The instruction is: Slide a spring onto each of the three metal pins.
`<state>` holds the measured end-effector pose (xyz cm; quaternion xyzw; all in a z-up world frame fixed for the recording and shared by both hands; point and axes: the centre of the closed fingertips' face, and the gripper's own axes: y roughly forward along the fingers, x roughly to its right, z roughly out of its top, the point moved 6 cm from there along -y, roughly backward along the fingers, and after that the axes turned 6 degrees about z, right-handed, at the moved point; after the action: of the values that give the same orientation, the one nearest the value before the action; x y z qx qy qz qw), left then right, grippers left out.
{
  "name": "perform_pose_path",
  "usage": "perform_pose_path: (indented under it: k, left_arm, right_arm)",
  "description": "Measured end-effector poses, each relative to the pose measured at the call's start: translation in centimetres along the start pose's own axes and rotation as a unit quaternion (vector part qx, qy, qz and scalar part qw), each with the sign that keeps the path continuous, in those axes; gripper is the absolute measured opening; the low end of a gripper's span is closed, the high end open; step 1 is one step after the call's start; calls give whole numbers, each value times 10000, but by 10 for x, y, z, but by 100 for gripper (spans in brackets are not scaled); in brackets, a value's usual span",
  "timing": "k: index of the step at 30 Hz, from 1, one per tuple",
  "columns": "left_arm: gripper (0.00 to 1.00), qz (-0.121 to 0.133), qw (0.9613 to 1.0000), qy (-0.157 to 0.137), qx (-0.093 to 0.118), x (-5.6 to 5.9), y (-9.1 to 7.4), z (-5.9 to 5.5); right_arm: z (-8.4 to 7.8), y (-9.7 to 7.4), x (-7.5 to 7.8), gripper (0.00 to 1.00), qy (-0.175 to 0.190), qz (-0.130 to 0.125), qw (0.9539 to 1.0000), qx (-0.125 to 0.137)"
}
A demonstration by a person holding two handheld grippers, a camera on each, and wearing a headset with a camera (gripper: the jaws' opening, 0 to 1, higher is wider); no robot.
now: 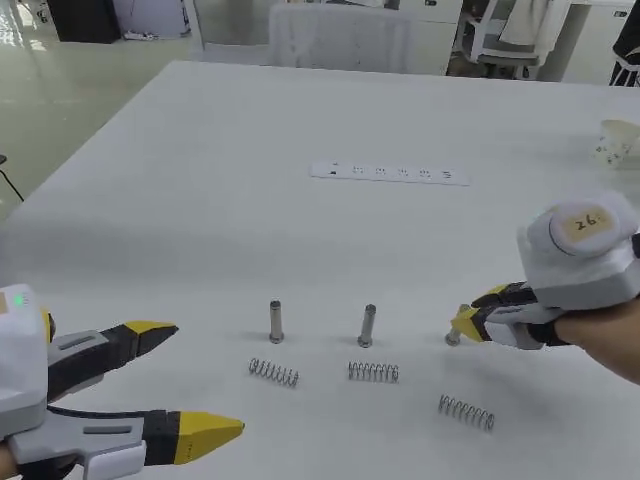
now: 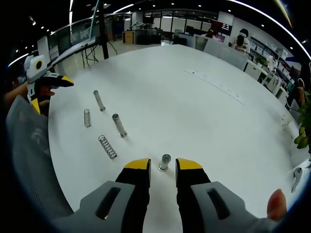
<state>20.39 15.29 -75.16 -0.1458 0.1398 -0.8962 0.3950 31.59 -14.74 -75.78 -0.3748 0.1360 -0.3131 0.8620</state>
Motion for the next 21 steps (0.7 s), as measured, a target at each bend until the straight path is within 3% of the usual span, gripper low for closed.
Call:
perform_pose_path:
  k: [15, 21]
  left_arm:
    - [79, -16, 10000, 22, -5, 0, 0, 2]
    - [79, -24, 10000, 33, -3, 1, 0, 2]
  right_arm:
    - [-17, -17, -9, 21, -210, 51, 9998, -32]
    - [-26, -21, -17, 20, -242, 218, 9995, -59]
